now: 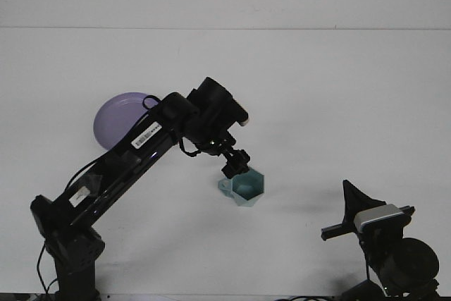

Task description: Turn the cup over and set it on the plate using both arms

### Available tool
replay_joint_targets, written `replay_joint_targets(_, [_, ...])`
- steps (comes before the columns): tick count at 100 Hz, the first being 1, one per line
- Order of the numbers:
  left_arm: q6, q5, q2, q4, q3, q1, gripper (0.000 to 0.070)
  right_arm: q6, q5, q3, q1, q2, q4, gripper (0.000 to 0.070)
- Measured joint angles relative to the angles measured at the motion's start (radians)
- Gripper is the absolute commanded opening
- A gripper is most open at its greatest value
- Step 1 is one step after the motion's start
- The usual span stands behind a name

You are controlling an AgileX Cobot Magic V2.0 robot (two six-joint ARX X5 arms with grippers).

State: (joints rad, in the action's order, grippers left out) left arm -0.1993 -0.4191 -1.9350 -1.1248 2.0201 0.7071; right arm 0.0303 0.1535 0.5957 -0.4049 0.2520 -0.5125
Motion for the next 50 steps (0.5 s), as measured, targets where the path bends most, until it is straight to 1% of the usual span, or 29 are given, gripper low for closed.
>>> replay_joint_targets(13, [-0.031,0.002,-0.031,-0.011,0.004,0.014,0.0470,0.000,-0.004,0.000,0.000,0.000,-0.006,0.0000])
replay_joint_targets(23, [-0.054,0.028,-0.040,-0.017,0.005,0.024,0.0470,0.000,-0.004,0.000,0.000,0.000,-0.008,0.0000])
replay_joint_targets(32, [-0.071,0.029,-0.053,-0.016,0.006,0.029,0.0464,0.000,-0.004,0.000,0.000,0.000,-0.009,0.0000])
replay_joint_targets(50, [-0.087,0.043,-0.097,-0.013,0.006,0.035,0.0464,0.000,-0.004,0.000,0.000,0.000,-0.010,0.0000])
